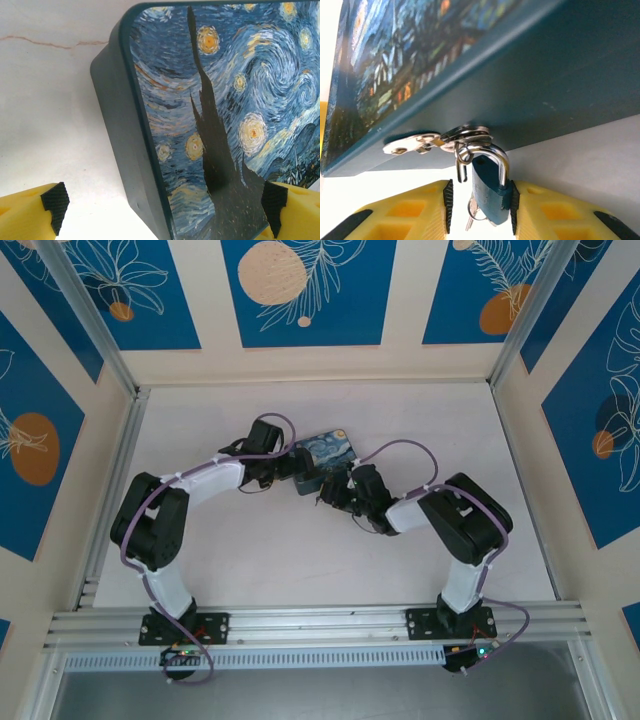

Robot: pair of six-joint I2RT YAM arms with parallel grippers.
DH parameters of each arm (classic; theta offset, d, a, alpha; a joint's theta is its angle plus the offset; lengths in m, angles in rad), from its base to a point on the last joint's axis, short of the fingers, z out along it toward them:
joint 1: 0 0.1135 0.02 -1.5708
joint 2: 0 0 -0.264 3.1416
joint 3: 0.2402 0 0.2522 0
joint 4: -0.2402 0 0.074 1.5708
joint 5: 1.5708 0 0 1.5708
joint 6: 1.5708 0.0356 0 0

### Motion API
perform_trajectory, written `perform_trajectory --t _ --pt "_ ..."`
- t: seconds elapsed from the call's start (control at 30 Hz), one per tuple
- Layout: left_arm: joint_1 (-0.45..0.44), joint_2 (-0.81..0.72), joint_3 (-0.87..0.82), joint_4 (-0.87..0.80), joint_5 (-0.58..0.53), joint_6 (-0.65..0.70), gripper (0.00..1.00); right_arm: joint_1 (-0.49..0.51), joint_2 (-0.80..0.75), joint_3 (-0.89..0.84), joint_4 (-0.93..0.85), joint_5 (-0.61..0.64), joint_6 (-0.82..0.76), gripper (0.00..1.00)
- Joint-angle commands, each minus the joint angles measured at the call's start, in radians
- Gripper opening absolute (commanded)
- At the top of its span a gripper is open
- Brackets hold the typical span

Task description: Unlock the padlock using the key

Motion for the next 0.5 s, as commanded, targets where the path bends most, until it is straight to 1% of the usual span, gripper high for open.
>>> perform_trajectory --t 0.0,0.17,0.27,0.47 --pt "0.013 -0.004 -0.007 0.01 0.024 -0.012 1.0 0.025 0.041 -0.001 -0.022 0.023 0.003 0.33" --pt "0.013 -0.002 -0.009 0.014 0.027 -0.012 1.0 0.035 0.047 -0.007 -0.031 0.051 0.004 0.3" --pt "0.013 0.001 -0.009 0.018 0.029 -0.012 1.0 0.036 0.046 -0.01 -0.037 0.065 0.01 0.23" --pt "0.014 -0.001 -0.007 0.022 0.034 -0.013 1.0 0.035 0.034 -0.021 -0.047 0.091 0.024 0.14"
